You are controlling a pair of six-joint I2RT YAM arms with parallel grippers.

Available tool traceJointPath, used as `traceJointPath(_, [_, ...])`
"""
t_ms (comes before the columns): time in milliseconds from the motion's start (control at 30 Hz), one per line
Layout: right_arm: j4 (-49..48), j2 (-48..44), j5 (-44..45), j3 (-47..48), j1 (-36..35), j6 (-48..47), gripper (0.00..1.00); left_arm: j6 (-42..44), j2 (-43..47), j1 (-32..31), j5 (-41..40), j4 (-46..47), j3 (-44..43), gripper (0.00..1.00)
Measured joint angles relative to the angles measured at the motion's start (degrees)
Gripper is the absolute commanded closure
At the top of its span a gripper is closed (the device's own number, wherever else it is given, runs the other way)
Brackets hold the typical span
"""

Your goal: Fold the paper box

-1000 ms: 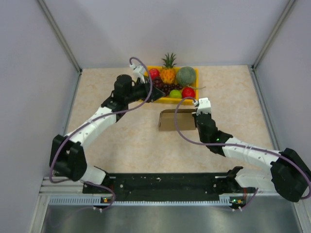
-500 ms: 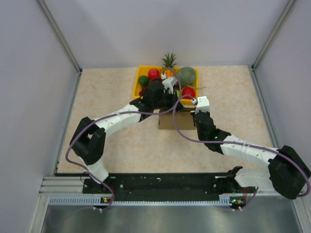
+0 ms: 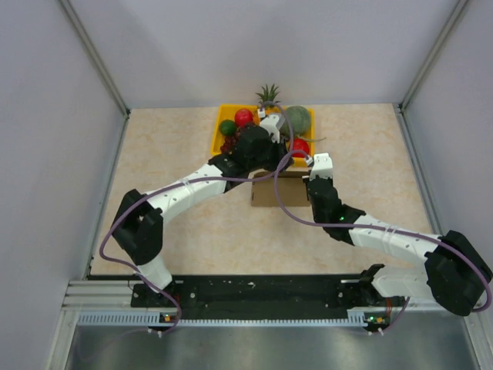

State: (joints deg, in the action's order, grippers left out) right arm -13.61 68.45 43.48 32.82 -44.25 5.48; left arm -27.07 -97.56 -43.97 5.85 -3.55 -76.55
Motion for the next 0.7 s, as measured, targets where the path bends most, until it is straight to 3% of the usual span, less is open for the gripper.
traceJointPath(300, [0.1,0.0,0.2,0.0,-0.1,0.1,1.0,0.0,-1.4,0.9,-1.0,-0.6,-5.3,0.87])
traceJointPath(700, [0.8,0.5,3.1,0.3,-1.5,1.2,1.0,-0.2,-3.5,-1.6,-7.0,-1.6,-4.5,0.88])
